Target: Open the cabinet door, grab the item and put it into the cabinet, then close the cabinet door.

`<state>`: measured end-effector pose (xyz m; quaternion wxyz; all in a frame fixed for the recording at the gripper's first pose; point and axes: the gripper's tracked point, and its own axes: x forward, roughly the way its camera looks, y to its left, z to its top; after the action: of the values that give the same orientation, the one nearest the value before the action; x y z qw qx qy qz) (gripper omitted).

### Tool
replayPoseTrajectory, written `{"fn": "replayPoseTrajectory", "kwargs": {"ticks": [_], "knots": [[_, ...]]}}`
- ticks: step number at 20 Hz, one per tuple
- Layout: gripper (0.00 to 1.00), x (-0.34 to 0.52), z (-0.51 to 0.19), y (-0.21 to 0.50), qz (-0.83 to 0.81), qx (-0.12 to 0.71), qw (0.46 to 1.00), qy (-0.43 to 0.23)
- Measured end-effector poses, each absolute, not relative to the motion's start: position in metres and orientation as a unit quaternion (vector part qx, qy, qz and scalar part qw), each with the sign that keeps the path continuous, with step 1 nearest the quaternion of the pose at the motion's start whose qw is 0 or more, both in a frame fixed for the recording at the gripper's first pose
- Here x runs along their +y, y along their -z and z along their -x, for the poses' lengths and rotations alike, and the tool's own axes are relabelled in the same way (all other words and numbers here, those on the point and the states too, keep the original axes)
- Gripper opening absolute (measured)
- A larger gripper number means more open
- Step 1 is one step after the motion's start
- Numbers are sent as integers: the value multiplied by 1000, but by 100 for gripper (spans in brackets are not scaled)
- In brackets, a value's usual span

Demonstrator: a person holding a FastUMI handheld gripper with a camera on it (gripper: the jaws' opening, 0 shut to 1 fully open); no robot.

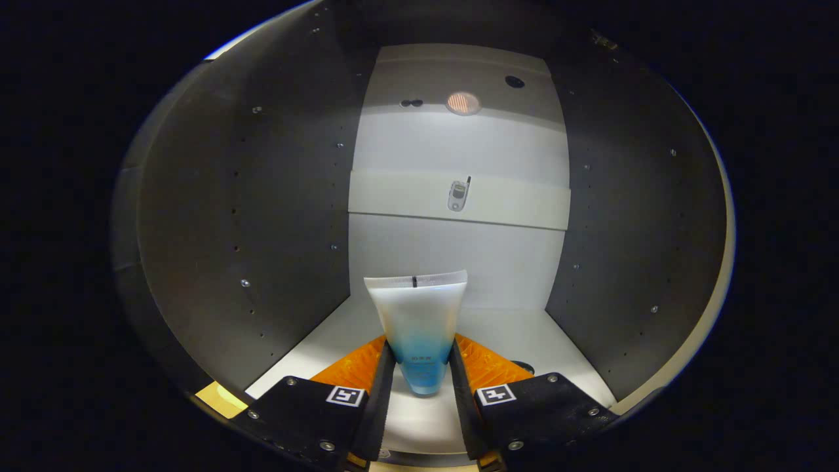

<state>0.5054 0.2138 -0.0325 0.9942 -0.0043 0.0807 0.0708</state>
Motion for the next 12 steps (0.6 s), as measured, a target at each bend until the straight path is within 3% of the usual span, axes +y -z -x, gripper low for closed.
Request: {"fn": "replayPoseTrajectory", "kwargs": {"ticks": [8, 11, 12], "knots": [[55, 199, -502, 34, -12, 63, 997, -45], [95, 197, -487, 14, 1, 33, 999, -43], [96, 197, -480, 7, 3, 24, 999, -42]]}}
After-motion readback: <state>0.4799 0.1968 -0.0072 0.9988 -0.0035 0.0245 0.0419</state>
